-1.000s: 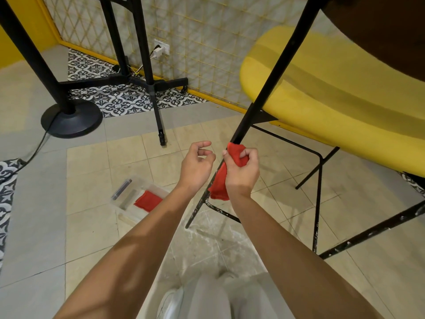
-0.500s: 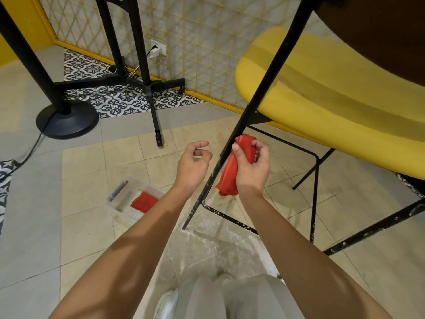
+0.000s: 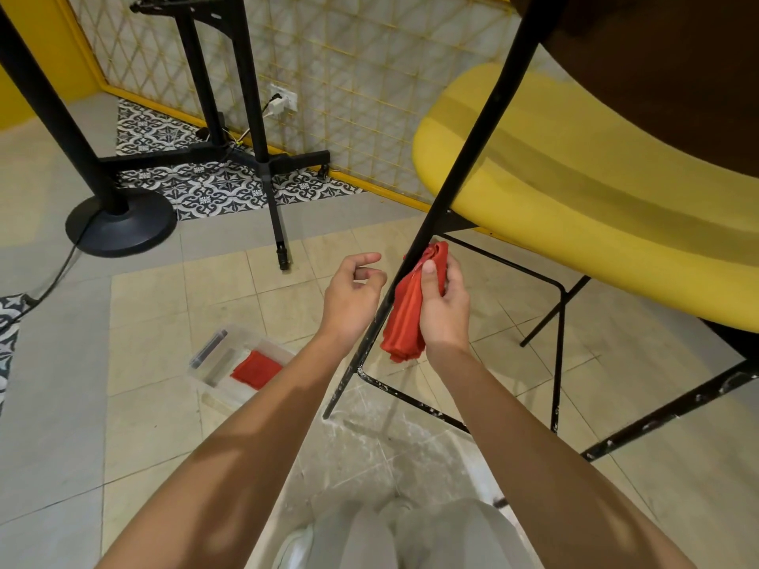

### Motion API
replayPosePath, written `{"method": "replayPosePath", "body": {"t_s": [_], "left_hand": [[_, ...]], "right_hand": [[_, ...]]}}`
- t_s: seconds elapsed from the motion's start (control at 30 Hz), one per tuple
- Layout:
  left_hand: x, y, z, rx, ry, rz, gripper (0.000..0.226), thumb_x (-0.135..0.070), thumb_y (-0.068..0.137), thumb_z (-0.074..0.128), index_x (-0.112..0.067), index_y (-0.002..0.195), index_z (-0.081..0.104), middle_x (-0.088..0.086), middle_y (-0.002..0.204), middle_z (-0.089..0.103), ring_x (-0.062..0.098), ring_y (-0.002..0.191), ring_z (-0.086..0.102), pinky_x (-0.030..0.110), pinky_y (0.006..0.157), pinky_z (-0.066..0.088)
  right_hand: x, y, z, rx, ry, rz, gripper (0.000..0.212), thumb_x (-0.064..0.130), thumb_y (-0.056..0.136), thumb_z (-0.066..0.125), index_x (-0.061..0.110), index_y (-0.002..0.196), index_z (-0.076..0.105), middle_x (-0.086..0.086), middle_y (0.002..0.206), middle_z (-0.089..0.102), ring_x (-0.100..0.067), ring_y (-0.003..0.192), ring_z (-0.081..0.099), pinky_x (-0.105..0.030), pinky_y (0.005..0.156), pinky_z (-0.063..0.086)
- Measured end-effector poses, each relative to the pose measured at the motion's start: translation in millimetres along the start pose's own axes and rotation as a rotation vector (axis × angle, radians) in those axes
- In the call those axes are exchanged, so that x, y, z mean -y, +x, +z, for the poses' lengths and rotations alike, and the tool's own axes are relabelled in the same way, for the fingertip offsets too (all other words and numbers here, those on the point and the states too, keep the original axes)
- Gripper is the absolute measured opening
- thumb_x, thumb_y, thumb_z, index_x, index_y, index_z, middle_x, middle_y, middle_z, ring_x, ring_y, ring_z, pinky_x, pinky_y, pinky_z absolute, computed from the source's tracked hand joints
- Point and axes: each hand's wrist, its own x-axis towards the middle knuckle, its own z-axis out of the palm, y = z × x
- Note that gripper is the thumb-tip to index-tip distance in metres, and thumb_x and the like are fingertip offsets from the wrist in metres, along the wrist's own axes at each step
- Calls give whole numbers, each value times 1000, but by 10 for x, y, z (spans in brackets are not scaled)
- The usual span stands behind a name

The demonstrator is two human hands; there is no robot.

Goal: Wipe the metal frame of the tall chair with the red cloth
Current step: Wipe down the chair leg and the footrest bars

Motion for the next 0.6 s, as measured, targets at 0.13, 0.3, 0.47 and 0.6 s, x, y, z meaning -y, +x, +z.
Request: {"method": "replayPosePath", "body": {"t_s": [0.13,0.3,0.47,0.6], "left_hand": [[-33,1,11,9,-10,8,23,-18,91,53,-29,111,57,-3,94,57,7,83,55,16,70,41],[-4,2,42,4,1,6,25,-18,91,52,-28,112,58,-5,92,59,5,82,55,15,71,41],[32,-8,24,-14,0,0,24,-17,91,52,-29,110,58,-5,90,56,5,80,54,14,68,40],[52,-25,3,-19,4,-9,23,-16,91,52,-28,111,57,-5,89,55,5,79,53,15,66,40]], "right_hand": [[-48,2,39,81,-132,-13,39,42,95,45,26,131,46,-2,109,63,-22,100,63,-44,89,52],[-104,72,-75,195,-274,24,39,39,95,48,22,130,50,-1,107,64,-20,98,62,-39,87,53],[-7,62,-76,109,-108,-18,33,33,95,51,20,125,52,-1,102,64,-19,91,64,-29,75,54],[-43,33,1,104,-172,-4,30,35,94,51,21,120,53,0,101,64,-21,96,63,-41,88,52]]}}
